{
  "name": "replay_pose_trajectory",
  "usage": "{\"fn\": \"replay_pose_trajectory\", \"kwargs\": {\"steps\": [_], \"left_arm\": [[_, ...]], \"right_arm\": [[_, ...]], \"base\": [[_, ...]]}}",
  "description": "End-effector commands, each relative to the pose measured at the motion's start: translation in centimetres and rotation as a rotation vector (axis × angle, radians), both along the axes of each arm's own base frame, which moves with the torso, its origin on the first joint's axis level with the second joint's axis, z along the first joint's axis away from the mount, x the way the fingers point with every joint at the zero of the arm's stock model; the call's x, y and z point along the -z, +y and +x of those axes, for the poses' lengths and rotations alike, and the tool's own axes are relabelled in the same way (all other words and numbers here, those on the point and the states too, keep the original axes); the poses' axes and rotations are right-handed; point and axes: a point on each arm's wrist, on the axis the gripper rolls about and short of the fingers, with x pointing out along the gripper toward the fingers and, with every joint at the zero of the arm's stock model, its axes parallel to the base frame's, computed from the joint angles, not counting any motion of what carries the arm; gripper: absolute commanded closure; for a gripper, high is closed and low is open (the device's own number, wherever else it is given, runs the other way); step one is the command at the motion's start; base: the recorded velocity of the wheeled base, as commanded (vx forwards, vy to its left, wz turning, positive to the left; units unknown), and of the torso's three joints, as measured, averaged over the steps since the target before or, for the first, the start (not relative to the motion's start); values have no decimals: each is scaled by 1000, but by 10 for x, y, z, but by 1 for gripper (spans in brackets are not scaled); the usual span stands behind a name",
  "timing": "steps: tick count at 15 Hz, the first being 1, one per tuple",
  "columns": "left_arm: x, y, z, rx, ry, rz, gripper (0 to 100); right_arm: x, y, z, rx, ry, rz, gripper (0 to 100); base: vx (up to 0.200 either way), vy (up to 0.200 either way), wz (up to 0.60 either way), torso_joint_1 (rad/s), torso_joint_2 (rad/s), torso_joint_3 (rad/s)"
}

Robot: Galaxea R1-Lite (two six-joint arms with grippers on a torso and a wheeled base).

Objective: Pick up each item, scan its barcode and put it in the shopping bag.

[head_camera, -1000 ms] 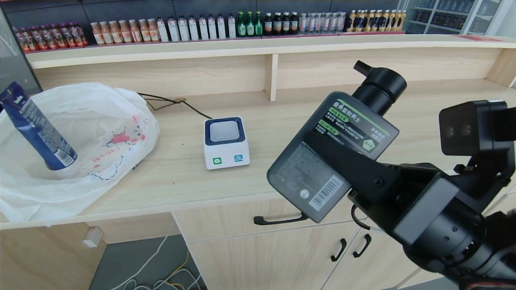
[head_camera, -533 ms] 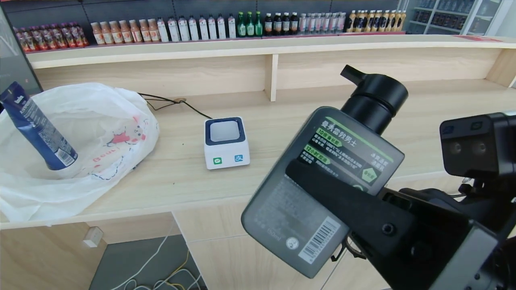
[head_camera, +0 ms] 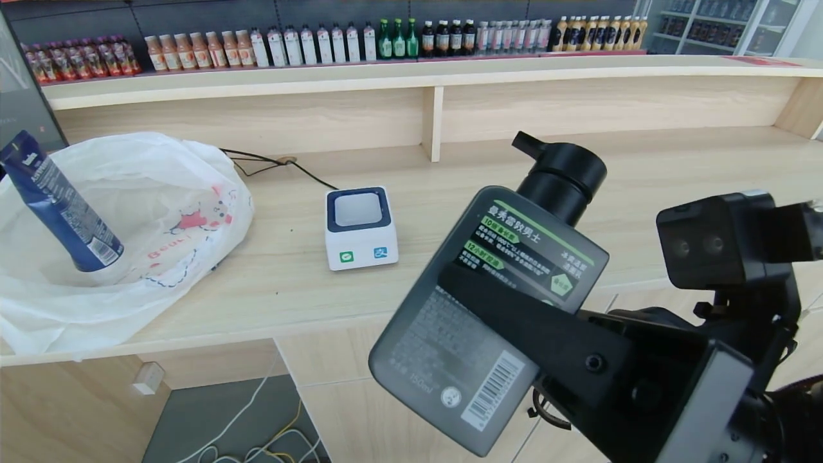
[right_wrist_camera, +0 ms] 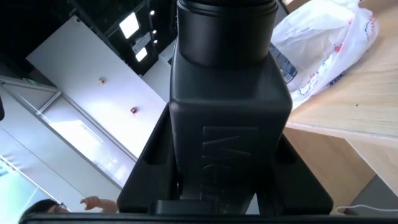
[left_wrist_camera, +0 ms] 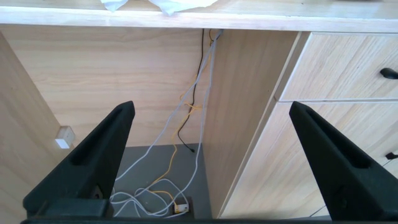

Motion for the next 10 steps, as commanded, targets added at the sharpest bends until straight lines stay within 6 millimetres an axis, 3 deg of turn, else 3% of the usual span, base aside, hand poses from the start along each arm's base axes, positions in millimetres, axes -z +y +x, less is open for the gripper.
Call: {"fn": "replay_pose_trajectory", "kwargs": {"steps": [1,10], "left_arm": [[0,0,0,0,0,0,0],[0,0,0,0,0,0,0]], "right_arm": [[6,5,3,0,13,-22,100],[8,-1,-1,4,17,-29,100]], "base": [[0,0,0,0,0,0],[0,0,0,0,0,0]]}}
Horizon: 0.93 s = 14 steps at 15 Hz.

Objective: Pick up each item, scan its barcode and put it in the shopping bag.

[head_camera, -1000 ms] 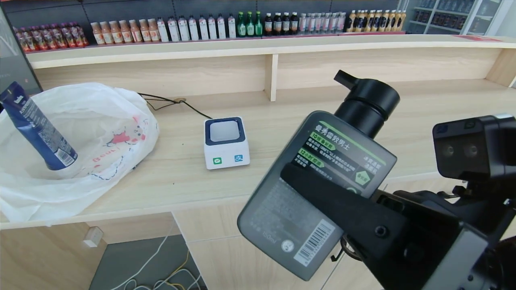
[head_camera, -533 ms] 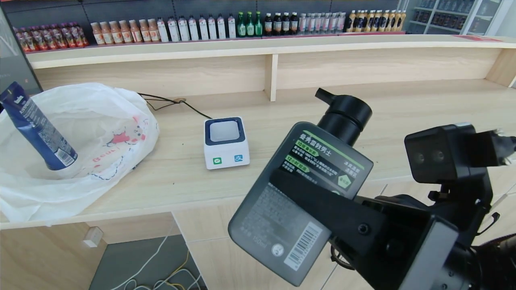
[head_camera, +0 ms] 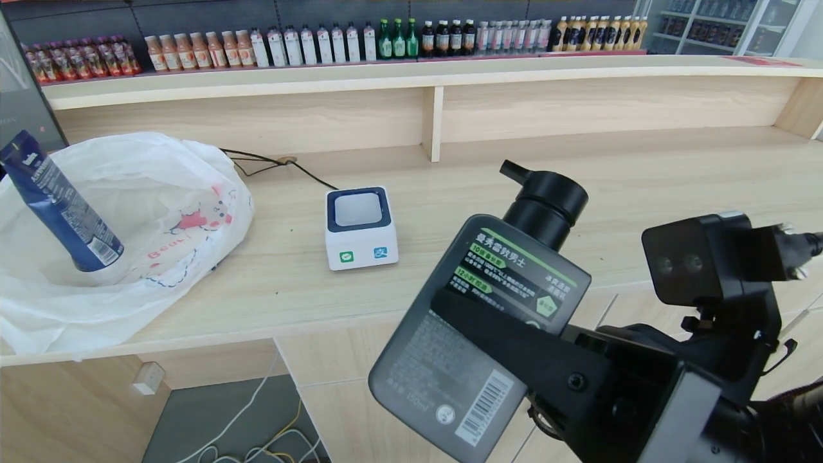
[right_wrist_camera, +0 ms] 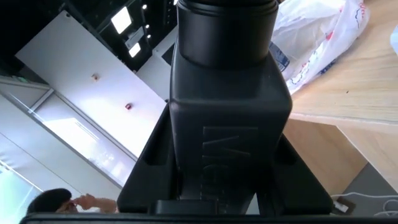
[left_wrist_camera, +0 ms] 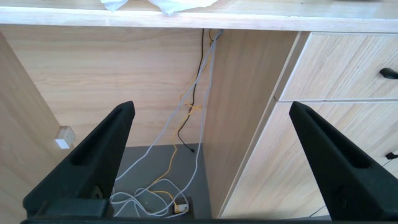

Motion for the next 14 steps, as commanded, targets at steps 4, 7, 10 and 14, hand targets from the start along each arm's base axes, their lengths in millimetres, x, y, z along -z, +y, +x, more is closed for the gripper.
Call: {"fn": "replay_pose_trajectory", "kwargs": {"steps": [4,7,10,14], "left_arm": [[0,0,0,-1,0,-1,0],[0,0,0,-1,0,-1,0],[0,0,0,-1,0,-1,0],[0,0,0,-1,0,-1,0]], "right_arm": [[-2,-2,-1,31,-72,-22,100],[-10,-7,-4,87,-246,-55,100],[-6,-7,-3,182,-446,-155,100],[-4,-8,2,289,-611,-241,100]], "base": [[0,0,0,0,0,0],[0,0,0,0,0,0],[0,0,0,0,0,0],[0,0,0,0,0,0]]}}
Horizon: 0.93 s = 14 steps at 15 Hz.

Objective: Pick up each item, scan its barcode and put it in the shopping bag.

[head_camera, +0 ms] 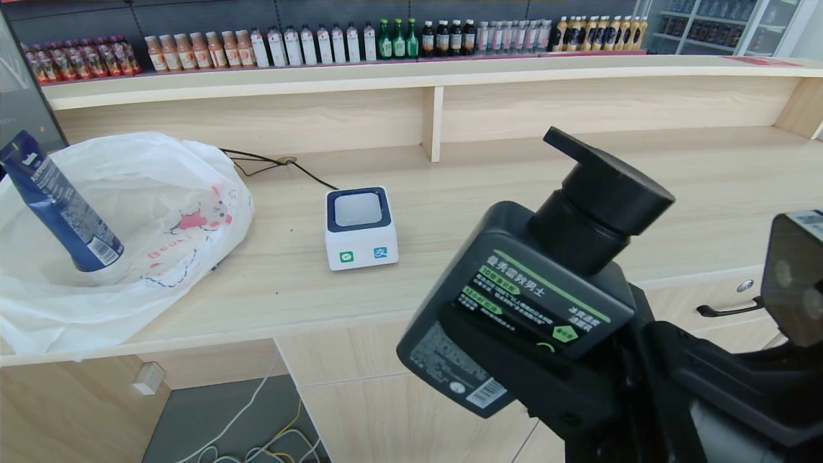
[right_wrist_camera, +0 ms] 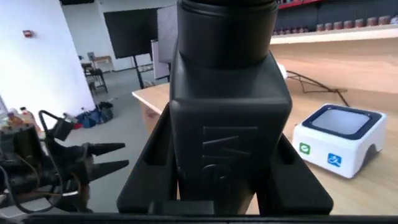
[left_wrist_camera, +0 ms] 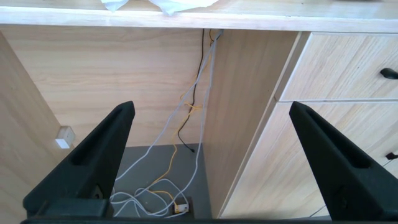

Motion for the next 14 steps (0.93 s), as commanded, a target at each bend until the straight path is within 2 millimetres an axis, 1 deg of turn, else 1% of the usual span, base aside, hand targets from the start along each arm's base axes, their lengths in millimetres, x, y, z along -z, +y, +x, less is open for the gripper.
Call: {"fn": "replay_pose_trajectory", "kwargs": {"steps": [1,2,4,5,6,7,8,9,10,13,14], "left_arm": [[0,0,0,0,0,0,0],[0,0,0,2,0,1,0],[0,0,0,0,0,6,0],[0,0,0,0,0,6,0],[0,0,0,0,0,6,0],[0,0,0,-1,0,1,0],[0,0,0,-1,0,1,0],[0,0,0,-1,0,1,0],[0,0,0,-1,0,1,0],[0,0,0,0,0,0,0],[0,0,0,-1,0,0,0]], "right_arm": [[4,0,8,96,-60,-42,100],[5,-2,10,170,-76,-59,100],[1,-7,17,329,-39,-27,100],[-1,-15,27,416,-27,-15,100],[-1,-18,31,438,-27,-16,100],[3,-27,45,514,-31,-37,100],[5,-30,51,539,-27,-49,100],[13,-37,55,570,-7,-79,100],[17,-40,55,578,1,-94,100],[17,-41,58,599,-2,-98,100],[13,-39,63,685,17,-67,100]], "base": [[0,0,0,0,0,0],[0,0,0,0,0,0],[0,0,0,0,0,0],[0,0,0,0,0,0],[0,0,0,0,0,0],[0,0,0,0,0,0],[0,0,0,0,0,0],[0,0,0,0,0,0],[0,0,0,0,0,0],[0,0,0,0,0,0],[0,0,0,0,0,0]]}}
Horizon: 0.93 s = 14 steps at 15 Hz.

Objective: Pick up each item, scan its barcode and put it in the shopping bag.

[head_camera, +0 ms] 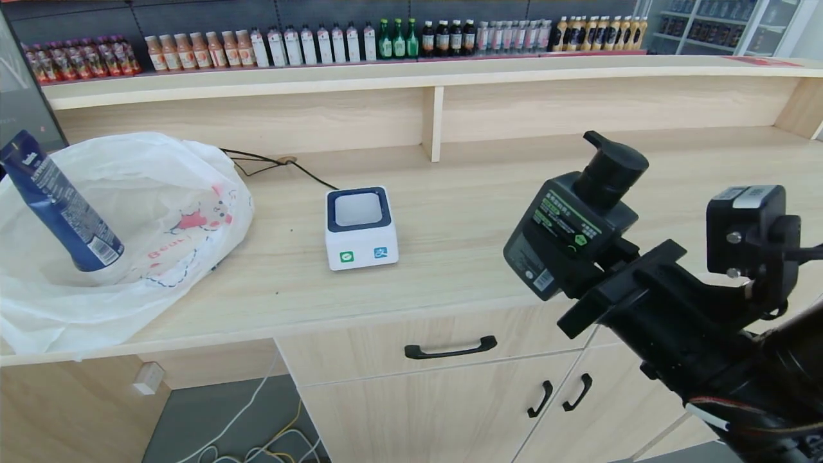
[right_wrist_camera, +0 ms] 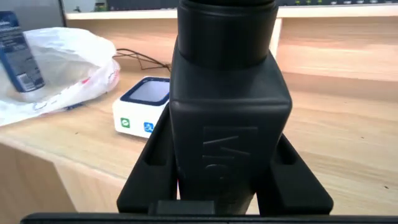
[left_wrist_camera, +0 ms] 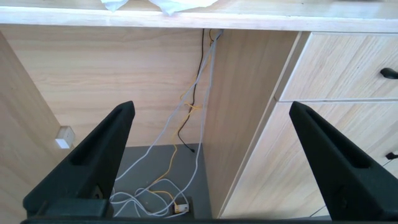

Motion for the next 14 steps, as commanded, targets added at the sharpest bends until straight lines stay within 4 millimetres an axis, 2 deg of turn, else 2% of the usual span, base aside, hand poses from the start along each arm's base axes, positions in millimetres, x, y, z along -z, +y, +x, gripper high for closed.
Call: {"fn": "replay_pose_trajectory", "kwargs": {"steps": [1,4,6,8,12,14], "left_arm": [[0,0,0,-1,0,-1,0],[0,0,0,0,0,-1,0],[0,0,0,-1,0,-1,0],[0,0,0,-1,0,1,0],[0,0,0,-1,0,-1,0],[0,0,0,-1,0,-1,0]], "right_arm": [[-3,4,8,82,8,33,100],[-5,8,10,73,8,52,100],[-5,12,2,42,4,42,100],[-11,8,-5,36,-11,58,100],[-9,-6,-13,51,-5,53,100],[-20,-15,-15,78,-35,88,100]], "base": [[0,200,0,7,-2,2],[0,200,0,-4,2,2],[0,200,0,-2,0,7],[0,200,0,17,3,0],[0,200,0,1,1,2],[0,200,0,-2,7,2]]}}
